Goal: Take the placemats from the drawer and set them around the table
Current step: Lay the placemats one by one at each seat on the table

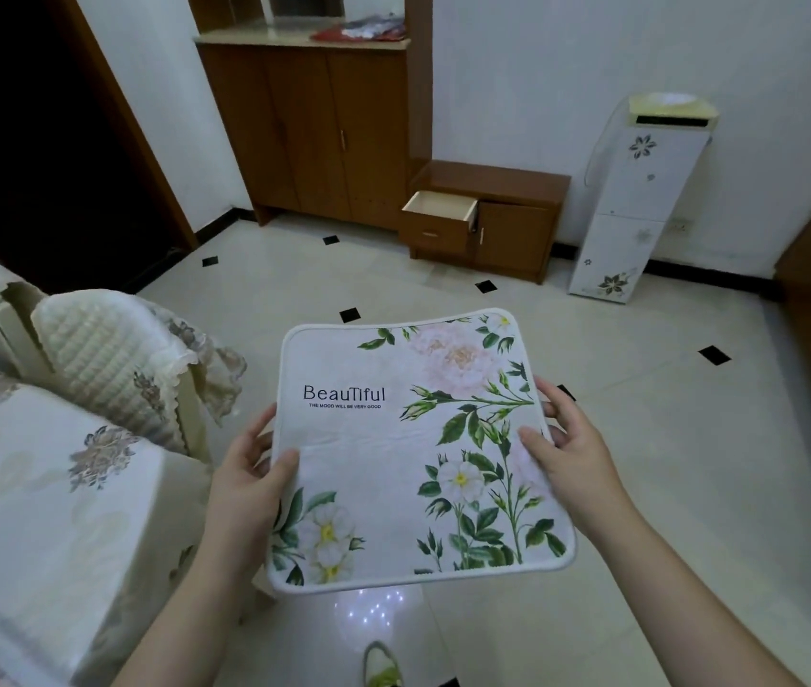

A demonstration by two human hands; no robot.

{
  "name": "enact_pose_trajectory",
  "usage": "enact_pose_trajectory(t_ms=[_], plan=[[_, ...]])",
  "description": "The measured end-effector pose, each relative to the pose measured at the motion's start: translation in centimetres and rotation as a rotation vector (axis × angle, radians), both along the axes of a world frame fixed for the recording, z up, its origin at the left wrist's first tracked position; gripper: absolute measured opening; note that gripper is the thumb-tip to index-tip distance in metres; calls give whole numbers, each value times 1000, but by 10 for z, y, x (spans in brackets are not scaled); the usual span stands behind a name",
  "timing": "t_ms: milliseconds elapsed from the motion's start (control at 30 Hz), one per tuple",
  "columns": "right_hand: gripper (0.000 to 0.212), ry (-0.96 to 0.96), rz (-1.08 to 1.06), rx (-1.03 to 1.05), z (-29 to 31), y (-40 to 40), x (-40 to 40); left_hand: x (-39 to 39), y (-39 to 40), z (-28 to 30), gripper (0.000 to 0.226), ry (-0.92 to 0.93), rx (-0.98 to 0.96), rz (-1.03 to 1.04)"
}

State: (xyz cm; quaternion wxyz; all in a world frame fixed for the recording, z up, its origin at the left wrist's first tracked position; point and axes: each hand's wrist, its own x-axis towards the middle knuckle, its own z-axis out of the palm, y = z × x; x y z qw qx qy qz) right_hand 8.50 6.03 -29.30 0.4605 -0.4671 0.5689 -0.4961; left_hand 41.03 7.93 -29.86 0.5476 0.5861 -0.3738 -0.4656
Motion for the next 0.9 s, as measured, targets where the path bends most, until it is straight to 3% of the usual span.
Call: enact_pose_trajectory(t_ms=[500,900], plan=[[57,51,56,6,12,-163,98,91,-134,3,59,-47,-5,86],[56,-1,185,61,-4,-300,122,114,-242,-18,52,-135,31,197]])
